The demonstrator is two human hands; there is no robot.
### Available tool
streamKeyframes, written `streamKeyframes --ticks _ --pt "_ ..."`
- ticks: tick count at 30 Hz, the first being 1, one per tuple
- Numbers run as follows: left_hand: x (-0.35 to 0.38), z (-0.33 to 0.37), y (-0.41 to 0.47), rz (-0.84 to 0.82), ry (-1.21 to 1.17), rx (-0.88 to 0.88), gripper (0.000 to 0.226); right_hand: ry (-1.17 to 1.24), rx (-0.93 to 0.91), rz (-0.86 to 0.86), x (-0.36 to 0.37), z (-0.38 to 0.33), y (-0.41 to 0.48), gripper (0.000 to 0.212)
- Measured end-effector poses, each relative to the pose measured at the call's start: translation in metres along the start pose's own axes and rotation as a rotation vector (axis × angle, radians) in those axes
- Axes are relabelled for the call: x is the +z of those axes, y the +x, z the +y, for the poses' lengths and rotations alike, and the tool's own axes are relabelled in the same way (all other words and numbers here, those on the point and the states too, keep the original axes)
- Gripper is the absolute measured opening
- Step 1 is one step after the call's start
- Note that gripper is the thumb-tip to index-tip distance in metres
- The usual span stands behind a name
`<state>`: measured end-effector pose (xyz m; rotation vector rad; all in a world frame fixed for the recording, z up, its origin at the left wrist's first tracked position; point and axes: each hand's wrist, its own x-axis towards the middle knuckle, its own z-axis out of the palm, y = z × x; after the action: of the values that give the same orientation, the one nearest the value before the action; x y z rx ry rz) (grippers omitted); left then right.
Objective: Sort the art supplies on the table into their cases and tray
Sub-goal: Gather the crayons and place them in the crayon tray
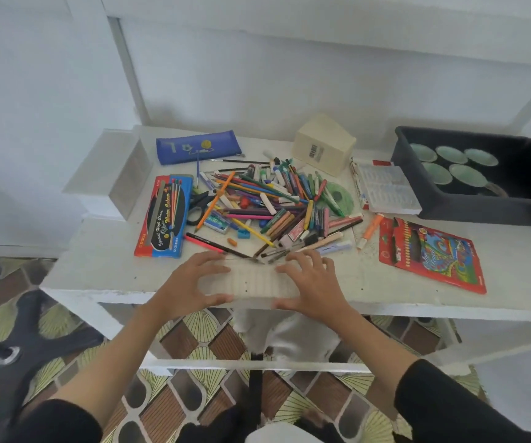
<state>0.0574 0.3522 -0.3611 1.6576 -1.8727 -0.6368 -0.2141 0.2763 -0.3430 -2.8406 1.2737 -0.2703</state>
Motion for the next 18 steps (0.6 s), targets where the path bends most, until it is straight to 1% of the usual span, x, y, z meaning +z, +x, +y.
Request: streamKeyframes --ticks 3,6,8,10,11,12,14,16,18 --pt "0.001 -0.007 -0.003 -0.009 0.026 0.071 0.066 0.011 -0.051 -0.039 -0.004 0.006 0.000 0.069" --pt "0.002 -0.009 -0.002 0.009 0.033 0.108 0.059 0.064 -0.104 0.006 -0.008 0.015 0.010 0.063" --pt "0.002 -0.008 -0.002 0.039 -0.005 0.093 0.060 0.073 -0.080 0.029 -0.014 0.018 0.025 0.052" --pt "0.004 -0.008 -0.003 0.061 -0.035 0.088 0.066 0.073 -0.056 0.119 -0.023 0.019 0.044 0.034" --pt "0.005 -0.008 -0.004 0.064 -0.034 0.084 0.068 0.112 -0.033 0.128 -0.027 0.017 0.054 0.027" --pt "0.006 -0.008 -0.004 0.066 -0.030 0.077 0.070 0.180 -0.003 0.094 -0.032 0.016 0.064 0.026" --pt "0.007 -0.007 -0.006 0.080 -0.019 0.067 0.072 0.289 0.047 0.008 -0.037 0.013 0.085 0.031" --pt "0.006 -0.005 -0.006 0.094 -0.004 0.071 0.073 0.260 0.094 -0.027 -0.037 0.013 0.103 0.031" --pt "0.005 -0.002 -0.006 0.088 0.011 0.071 0.076 0.188 0.145 -0.006 -0.033 0.013 0.120 0.022"
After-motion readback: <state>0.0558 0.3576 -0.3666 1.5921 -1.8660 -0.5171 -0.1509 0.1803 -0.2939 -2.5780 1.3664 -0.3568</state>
